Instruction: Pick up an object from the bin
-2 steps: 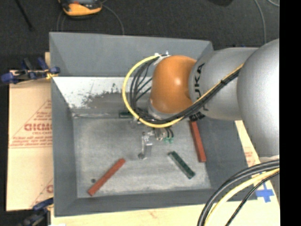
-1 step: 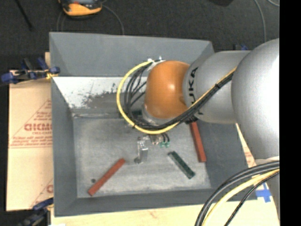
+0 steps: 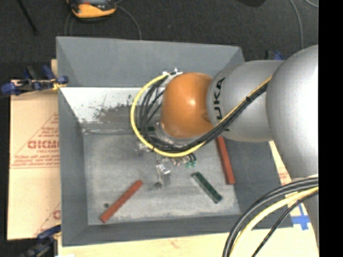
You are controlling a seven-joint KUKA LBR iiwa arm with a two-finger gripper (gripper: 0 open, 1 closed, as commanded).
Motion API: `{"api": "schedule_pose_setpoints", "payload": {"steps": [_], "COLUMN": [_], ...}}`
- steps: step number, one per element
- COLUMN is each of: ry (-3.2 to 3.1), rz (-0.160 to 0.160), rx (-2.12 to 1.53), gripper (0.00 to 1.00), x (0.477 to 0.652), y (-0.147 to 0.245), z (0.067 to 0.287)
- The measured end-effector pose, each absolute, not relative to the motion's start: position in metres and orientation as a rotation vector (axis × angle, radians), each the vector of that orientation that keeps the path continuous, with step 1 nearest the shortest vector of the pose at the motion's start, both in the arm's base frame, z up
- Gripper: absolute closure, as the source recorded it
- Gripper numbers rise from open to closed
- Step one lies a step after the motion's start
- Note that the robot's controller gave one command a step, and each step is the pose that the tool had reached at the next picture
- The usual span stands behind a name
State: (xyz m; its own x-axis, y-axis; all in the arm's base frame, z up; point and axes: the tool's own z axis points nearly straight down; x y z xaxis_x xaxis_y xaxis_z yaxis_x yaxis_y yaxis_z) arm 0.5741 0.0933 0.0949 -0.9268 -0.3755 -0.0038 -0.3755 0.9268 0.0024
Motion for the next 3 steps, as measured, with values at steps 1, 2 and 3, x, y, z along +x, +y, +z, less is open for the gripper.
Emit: {"api": "schedule_pose_setpoints", "payload": {"steps": [1, 2, 3], "ry": [3.085, 2.825, 2.825], "rz": [-0.001, 0.002, 0.002], "rx": [-0.582, -1.363, -1.363], "gripper": [0.0, 1.0, 1.0], "x": [0.555, 0.496, 0.496], "y": [0.12, 0.113, 0.113], "z": [0.098, 0.071, 0.071]}}
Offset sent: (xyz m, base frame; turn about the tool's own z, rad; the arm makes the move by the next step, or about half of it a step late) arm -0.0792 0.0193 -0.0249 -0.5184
